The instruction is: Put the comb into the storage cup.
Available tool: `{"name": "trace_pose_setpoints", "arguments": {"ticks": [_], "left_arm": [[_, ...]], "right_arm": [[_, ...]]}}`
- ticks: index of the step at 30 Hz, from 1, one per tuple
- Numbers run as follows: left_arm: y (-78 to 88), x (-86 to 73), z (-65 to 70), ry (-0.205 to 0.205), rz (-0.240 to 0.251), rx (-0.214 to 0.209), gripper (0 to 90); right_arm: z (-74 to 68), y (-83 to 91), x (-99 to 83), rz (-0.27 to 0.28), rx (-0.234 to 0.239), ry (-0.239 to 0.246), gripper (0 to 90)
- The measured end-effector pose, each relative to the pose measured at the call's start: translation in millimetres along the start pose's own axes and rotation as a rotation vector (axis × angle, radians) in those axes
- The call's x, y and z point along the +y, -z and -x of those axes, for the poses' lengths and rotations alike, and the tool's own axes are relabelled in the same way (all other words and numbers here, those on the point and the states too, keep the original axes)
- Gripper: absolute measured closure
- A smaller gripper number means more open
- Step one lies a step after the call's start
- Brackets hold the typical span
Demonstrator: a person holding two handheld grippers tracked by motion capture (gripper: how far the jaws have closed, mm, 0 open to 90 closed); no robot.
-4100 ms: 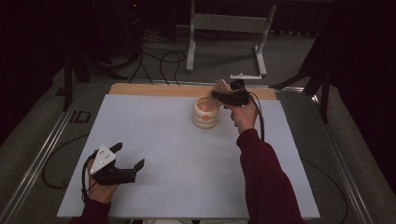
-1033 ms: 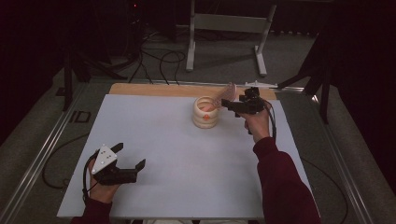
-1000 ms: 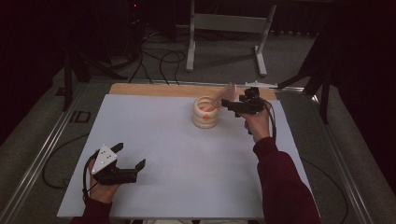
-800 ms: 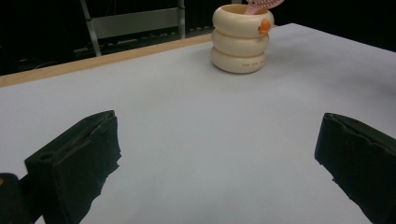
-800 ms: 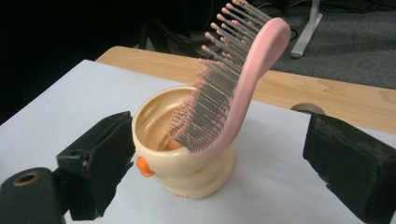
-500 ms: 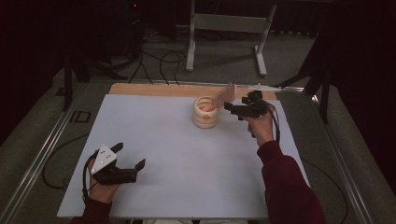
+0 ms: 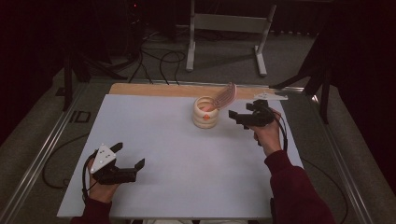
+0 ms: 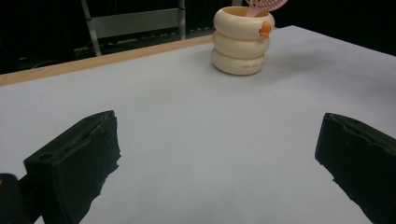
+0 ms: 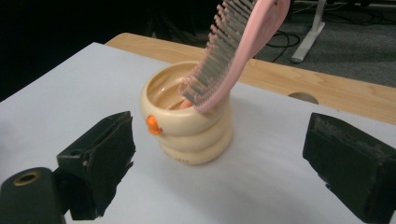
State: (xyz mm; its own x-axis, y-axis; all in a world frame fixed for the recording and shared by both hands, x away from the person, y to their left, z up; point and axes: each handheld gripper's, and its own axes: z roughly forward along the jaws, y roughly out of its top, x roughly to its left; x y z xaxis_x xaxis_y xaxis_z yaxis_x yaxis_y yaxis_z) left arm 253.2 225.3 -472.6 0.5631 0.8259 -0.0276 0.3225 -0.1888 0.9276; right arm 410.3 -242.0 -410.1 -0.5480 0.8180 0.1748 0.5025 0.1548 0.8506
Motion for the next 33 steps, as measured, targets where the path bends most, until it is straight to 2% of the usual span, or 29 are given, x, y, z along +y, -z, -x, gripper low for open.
{"name": "trace_pose_setpoints", "arguments": {"ticks": [6,11,16,21,27,33], "left_arm": [[0.3,0.6,0.1,0.006,0.004,0.001,0.5],[0.0,1.7,0.4,0.003,0.003,0.002,0.5],[-0.3,2.4,0.3,0.002,0.003,0.004,0.5],[0.5,3.2,-0.3,0.000,0.005,0.006,0.5],[1.5,5.9,-0.6,-0.005,0.014,0.013,0.5],[2.4,8.5,-0.6,-0.012,0.021,0.019,0.5]], "right_arm": [[-1.9,11.9,-12.6,0.011,0.005,0.007,8.5],[-4.3,21.1,-25.1,0.018,-0.015,0.033,8.5],[-6.5,31.8,-34.2,0.044,-0.021,0.039,8.5],[-11.8,41.1,-42.6,0.067,-0.028,0.059,8.5],[-22.1,56.4,-57.8,0.089,-0.055,0.124,8.5],[-25.8,71.7,-72.5,0.110,-0.063,0.133,8.5]]}}
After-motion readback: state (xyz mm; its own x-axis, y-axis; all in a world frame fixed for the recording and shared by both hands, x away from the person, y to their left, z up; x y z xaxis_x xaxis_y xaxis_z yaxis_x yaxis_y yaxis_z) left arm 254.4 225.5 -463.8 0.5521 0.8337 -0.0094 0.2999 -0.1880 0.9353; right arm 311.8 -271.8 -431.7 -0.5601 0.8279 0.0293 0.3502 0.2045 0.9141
